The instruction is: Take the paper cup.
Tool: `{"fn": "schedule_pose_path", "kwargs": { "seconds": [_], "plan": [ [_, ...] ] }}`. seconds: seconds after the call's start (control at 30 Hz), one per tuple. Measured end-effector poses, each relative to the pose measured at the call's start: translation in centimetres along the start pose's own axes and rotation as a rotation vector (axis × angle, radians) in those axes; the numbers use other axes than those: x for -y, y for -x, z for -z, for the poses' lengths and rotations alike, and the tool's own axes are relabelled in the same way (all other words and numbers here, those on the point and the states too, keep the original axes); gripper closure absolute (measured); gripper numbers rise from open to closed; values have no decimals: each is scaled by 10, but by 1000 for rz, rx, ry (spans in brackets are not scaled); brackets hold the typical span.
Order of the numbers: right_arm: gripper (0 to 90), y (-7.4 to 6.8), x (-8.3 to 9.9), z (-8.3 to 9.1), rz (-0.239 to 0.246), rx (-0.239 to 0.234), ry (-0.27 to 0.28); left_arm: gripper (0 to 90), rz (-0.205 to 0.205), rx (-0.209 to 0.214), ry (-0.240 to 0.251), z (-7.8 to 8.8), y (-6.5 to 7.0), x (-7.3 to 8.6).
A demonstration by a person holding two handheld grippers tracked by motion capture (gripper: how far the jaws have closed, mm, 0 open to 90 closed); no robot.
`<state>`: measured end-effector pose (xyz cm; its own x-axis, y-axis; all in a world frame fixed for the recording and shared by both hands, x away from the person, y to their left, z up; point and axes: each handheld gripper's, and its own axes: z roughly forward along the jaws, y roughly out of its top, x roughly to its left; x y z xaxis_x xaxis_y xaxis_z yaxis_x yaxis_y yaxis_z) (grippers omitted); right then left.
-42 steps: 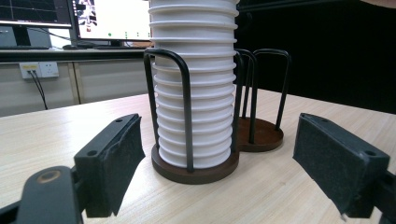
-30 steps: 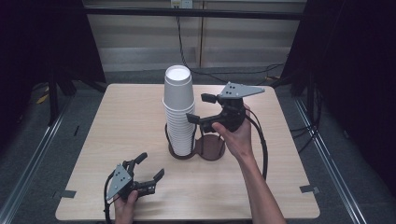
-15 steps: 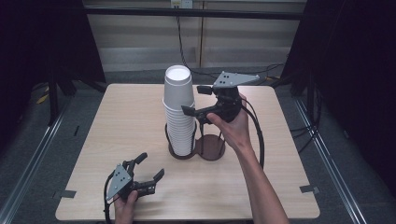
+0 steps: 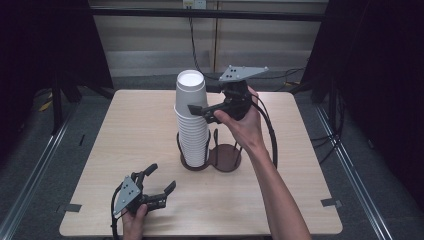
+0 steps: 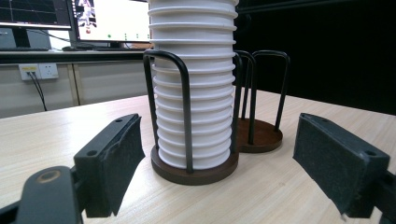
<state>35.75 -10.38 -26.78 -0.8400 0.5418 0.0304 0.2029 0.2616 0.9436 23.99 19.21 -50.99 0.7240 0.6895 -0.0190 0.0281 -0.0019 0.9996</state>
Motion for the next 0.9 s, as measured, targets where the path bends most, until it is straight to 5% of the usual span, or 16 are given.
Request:
{"fn": "schedule_pose_path", "kwargs": {
  "seconds": [0.67, 0.9],
  "plan": [
    [129, 7, -20, -22, 3, -4, -78, 156, -18, 0, -2, 1, -1, 0],
    [138, 7, -26, -26, 2, -7, -66, 156, -17, 1, -2, 1, -1, 0]
  ]
}}
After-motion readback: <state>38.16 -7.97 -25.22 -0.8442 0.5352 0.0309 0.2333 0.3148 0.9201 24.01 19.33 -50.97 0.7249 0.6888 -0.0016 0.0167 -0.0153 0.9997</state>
